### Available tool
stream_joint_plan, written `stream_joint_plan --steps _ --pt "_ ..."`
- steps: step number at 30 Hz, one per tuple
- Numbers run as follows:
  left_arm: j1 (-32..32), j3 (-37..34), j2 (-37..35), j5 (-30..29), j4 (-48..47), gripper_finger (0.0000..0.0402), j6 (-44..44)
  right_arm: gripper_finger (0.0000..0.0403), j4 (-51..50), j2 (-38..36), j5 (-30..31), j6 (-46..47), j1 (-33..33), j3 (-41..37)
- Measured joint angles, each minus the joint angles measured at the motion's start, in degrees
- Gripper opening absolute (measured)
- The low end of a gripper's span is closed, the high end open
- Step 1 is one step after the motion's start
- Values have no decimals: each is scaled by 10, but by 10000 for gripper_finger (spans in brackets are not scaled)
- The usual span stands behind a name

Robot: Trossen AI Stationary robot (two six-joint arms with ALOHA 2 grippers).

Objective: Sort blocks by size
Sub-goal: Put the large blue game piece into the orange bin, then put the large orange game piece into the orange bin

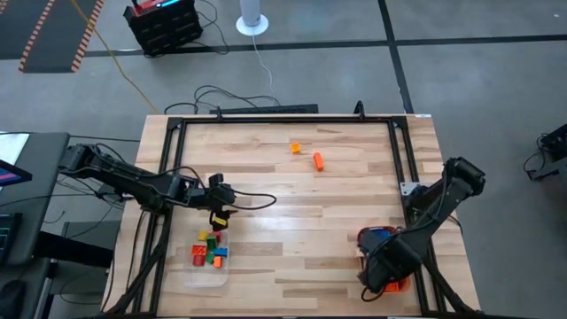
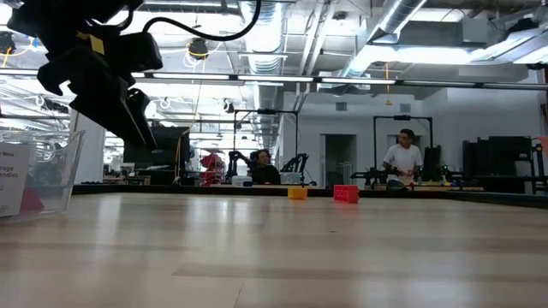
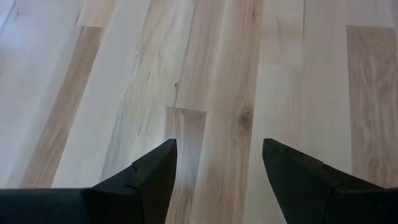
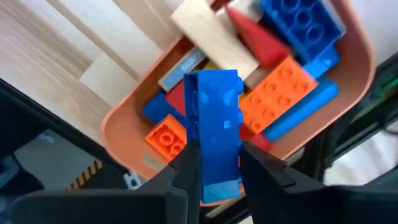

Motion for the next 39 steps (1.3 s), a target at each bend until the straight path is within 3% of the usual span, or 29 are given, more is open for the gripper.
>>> stream_joint_plan --steps 5,13,17,20,24,26,31,39 --pt "0 0 0 0 7 230 5 127 -24 0 1 34 6 0" --pt "0 0 0 0 5 230 6 189 -41 0 -7 59 7 0" --pt "0 0 0 0 7 230 6 207 -44 -3 -9 12 -6 0" --pt "0 0 0 0 9 230 7 210 -63 -4 48 -58 -40 0" --pt "0 0 0 0 12 230 8 208 -58 -4 192 -180 -116 0" --pt "0 0 0 0 14 230 13 204 -22 -4 222 -271 -166 0" --pt "0 0 0 0 12 230 13 191 90 -5 236 -491 -308 -38" --pt "0 0 0 0 7 230 13 200 247 -4 222 -645 -532 -105"
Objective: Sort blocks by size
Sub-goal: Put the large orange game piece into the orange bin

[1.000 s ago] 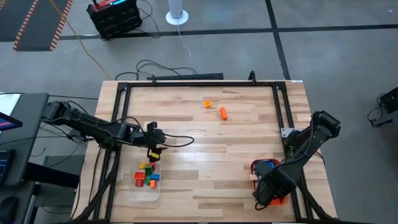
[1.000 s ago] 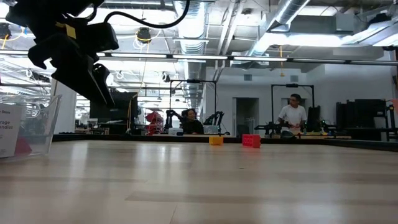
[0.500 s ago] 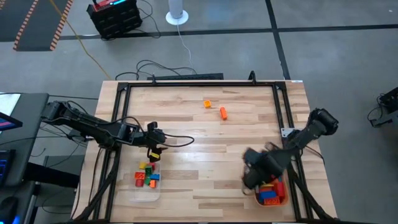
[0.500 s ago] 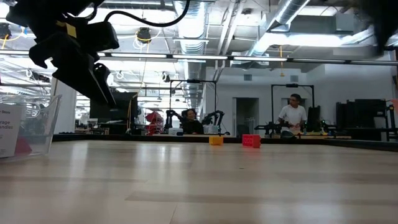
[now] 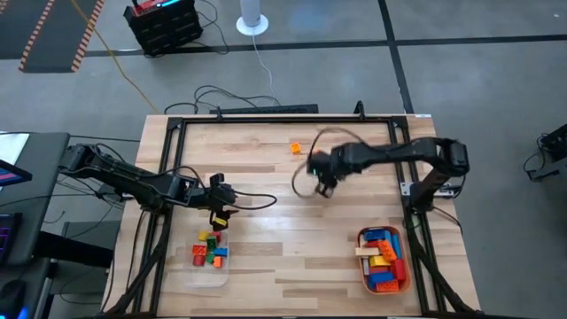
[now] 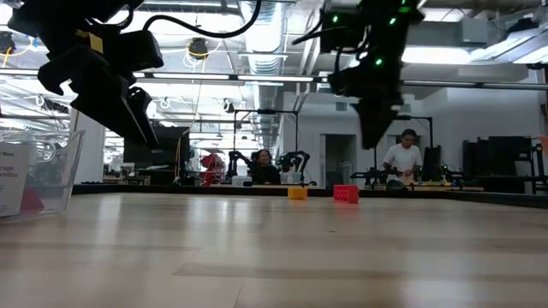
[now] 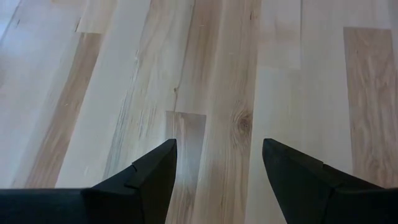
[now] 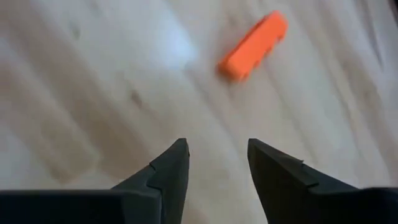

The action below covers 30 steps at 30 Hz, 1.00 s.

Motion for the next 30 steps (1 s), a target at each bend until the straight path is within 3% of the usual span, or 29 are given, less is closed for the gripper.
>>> stream_joint_plan --steps 4,10,20,30 --pt "0 0 0 0 0 230 1 222 53 0 -13 -59 -65 -4" --pt "0 0 0 0 1 230 -2 259 106 12 -50 -50 -134 -4" --pt "-3 0 0 0 -1 230 -11 271 150 108 -51 -1 -138 -5" --pt "-3 0 0 0 -5 230 -14 270 167 147 -52 -9 -146 -4"
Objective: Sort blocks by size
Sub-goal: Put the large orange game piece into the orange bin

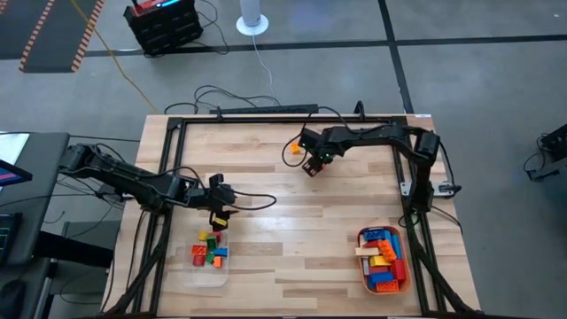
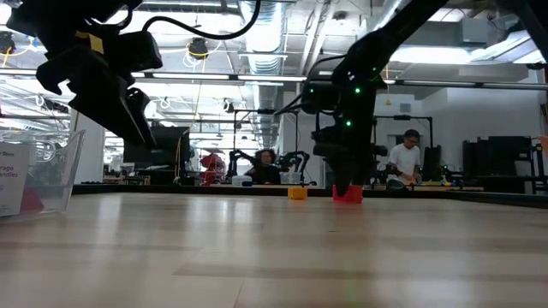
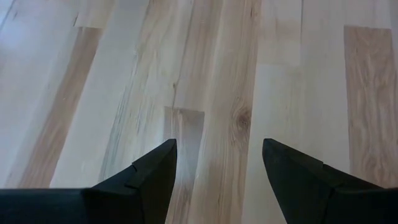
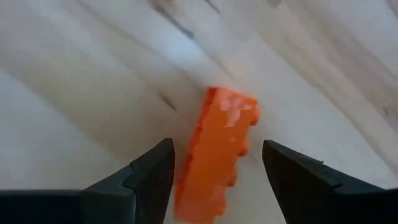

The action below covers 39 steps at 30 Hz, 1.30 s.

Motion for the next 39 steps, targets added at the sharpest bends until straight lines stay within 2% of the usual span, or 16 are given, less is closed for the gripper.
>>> stream_joint_plan --steps 4,11,15,20,24,28,30,34,39 --pt "0 0 0 0 -3 230 -1 244 -2 0 -2 -26 3 0" --pt "0 0 0 0 -14 230 -3 110 -50 -1 -11 -70 1 0" --pt "0 0 0 0 -14 230 -5 112 -94 -5 -40 -68 8 2" --pt "0 0 0 0 -23 230 -13 112 -243 -44 -74 -43 62 6" --pt "0 0 0 0 -23 230 -16 112 -366 -114 -74 19 148 7" --pt "-1 0 0 0 -24 230 -24 116 -427 -194 -118 125 268 7" --pt "-4 0 0 0 -24 230 -28 121 -430 -233 -143 201 337 7" --pt "-10 0 0 0 -23 230 -36 122 -407 -286 -149 396 479 7" --pt "-11 0 0 0 -18 230 -41 122 -380 -291 -124 641 651 7"
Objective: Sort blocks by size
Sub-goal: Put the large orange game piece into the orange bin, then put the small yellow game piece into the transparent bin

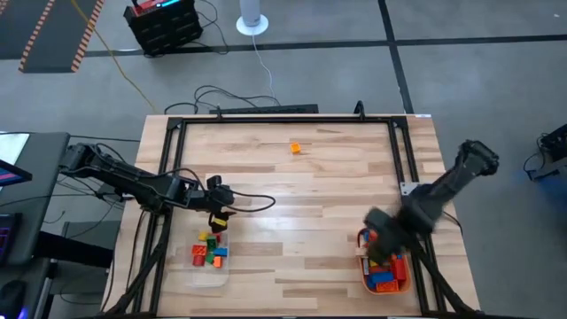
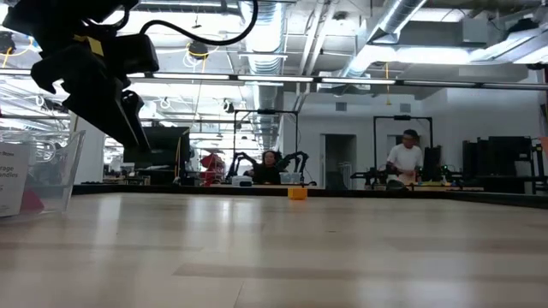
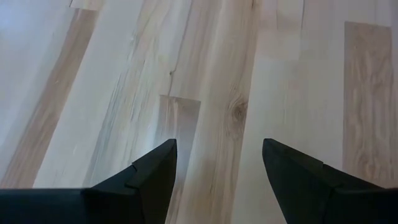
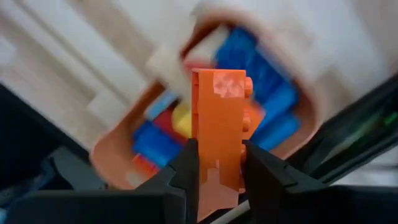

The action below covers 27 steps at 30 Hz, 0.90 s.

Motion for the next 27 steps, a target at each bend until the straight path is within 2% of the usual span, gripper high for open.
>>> stream_joint_plan --steps 3,7,15,19,21,23,25,27 --pt "0 0 0 0 3 230 0 122 13 25 9 91 76 0" --pt "0 0 0 0 3 230 1 131 6 58 49 150 118 0" --pt "0 0 0 0 3 230 23 195 -15 59 60 174 101 0" --pt "0 0 0 -1 8 230 39 216 -41 41 75 124 67 0" --pt "0 0 0 -1 19 230 47 219 -63 34 137 80 35 0" --pt "0 0 0 -1 30 230 50 220 -72 30 229 25 -12 0" --pt "0 0 0 -1 35 230 52 219 -45 32 310 -51 -67 0" --pt "0 0 0 -1 36 230 55 217 7 38 363 -163 -129 0"
